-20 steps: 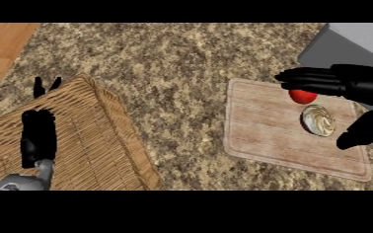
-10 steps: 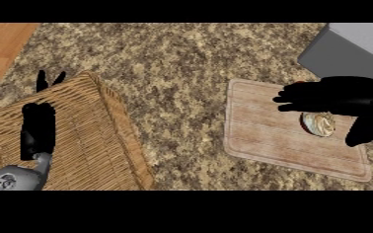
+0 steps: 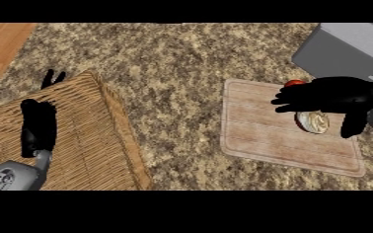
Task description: Pick the cupcake from the cutting board and place it in the cardboard box
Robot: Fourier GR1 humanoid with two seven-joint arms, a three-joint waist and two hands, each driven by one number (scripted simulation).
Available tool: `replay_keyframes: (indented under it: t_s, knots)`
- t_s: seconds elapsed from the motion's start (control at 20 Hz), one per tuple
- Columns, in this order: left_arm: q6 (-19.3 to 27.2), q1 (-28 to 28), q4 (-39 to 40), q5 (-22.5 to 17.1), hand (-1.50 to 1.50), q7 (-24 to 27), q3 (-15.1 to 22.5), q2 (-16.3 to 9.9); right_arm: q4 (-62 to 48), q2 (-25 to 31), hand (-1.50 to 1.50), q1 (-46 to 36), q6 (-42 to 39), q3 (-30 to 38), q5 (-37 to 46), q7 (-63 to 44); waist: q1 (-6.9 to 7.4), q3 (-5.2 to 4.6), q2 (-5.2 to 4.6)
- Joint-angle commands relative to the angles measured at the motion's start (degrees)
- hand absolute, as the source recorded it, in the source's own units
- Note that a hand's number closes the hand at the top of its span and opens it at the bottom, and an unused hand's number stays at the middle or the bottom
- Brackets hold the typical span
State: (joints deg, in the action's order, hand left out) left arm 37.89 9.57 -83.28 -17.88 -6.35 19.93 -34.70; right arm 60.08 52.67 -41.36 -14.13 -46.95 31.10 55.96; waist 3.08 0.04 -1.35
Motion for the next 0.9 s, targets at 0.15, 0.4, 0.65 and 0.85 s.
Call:
replay_keyframes:
  t_s: [0.15, 0.4, 0.65, 0.85]
  knots:
    - [-6.0, -0.9, 5.6, 2.1, 0.0, 3.8, 3.4, -6.0, -7.6, -2.4, -1.5, -3.4, -2.4, -2.2, 0.1, 12.7, 0.07, 0.05, -0.2]
    - [-5.9, -1.1, 6.0, 0.2, 0.0, 5.7, 4.5, -7.1, -7.0, -2.7, -1.5, -4.3, -2.7, -4.2, -1.1, 14.2, -0.35, 0.0, 0.15]
    - [-4.2, -0.4, 6.1, -1.1, 0.0, 5.8, 5.1, -7.7, -5.7, -2.4, -1.5, -2.2, 0.1, -6.8, -1.9, 16.2, -1.45, 0.06, 0.46]
    - [-5.2, 0.2, 7.5, -2.7, 0.0, 5.4, 5.8, -9.2, -4.6, -1.4, -1.5, -2.8, 3.0, -9.1, 1.4, 12.7, -2.18, 0.02, 0.8]
